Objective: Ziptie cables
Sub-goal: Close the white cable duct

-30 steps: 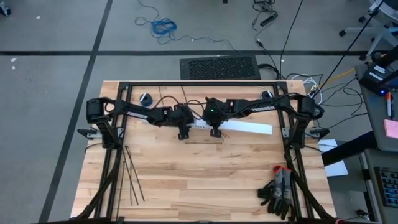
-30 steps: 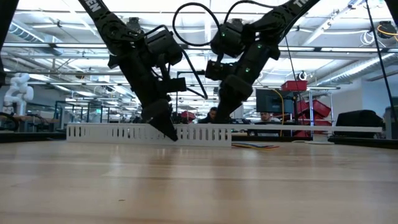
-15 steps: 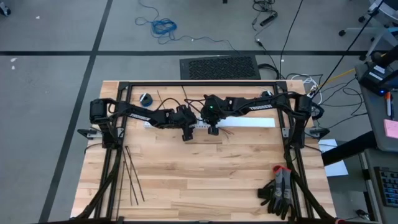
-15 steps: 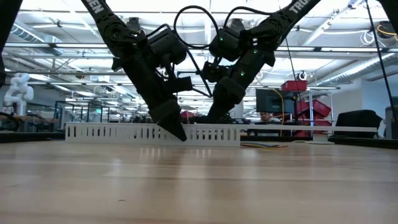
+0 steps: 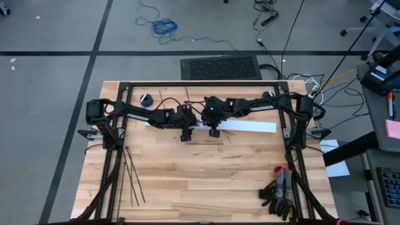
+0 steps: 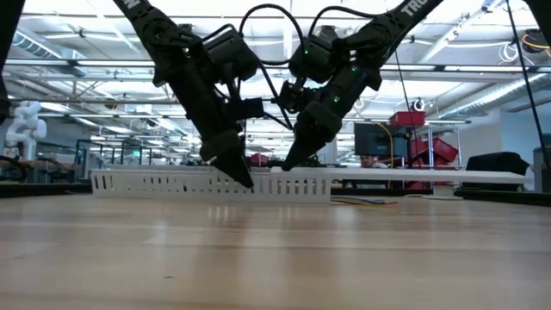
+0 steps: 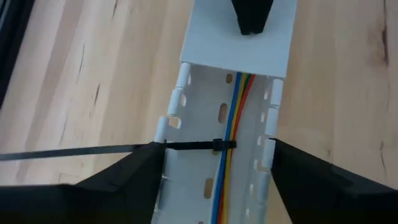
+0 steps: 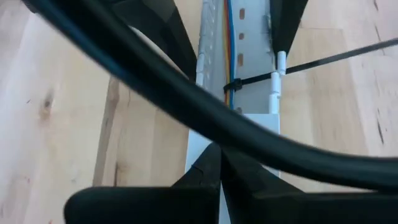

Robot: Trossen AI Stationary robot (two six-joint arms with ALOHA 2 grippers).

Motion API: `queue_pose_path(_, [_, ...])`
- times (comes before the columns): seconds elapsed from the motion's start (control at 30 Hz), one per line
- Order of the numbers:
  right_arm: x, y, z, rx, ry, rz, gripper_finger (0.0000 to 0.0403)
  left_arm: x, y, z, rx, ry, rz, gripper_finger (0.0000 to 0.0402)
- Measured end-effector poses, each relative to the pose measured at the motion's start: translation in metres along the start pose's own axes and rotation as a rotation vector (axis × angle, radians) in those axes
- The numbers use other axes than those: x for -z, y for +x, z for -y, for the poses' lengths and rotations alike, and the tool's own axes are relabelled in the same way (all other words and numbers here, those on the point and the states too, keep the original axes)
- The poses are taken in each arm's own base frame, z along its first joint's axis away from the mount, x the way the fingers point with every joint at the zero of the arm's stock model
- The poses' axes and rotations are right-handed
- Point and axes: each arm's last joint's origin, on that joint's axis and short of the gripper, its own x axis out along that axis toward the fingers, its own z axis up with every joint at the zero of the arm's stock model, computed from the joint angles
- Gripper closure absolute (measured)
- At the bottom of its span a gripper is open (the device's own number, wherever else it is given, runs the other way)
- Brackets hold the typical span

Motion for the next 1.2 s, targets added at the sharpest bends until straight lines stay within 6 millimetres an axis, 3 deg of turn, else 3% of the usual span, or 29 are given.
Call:
queue_pose_path(0.2, [0.001,0.0,0.001,0.008,-0.012,-0.012,0.0403,-0.006,-0.003,0.005,0.077,-0.041,0.046,0.0101])
queue_pose_path(0.4, [0.001,0.0,0.001,0.007,-0.014,-0.014,0.0403,-0.006,-0.006,0.007,0.037,0.003,0.037,0.0099])
queue_pose_path(0.6, [0.002,0.0,0.001,0.008,-0.014,-0.017,0.0403,-0.002,-0.003,-0.009,-0.041,0.044,0.013,0.0099])
queue_pose_path(0.77, [0.002,0.0,0.001,0.007,-0.014,-0.02,0.0403,-0.001,-0.001,-0.019,0.054,0.034,0.056,0.0099])
queue_pose_path(1.2, [0.003,-0.001,0.001,0.001,-0.018,-0.031,0.0403,0.011,0.035,-0.019,0.119,0.102,0.043,0.0099])
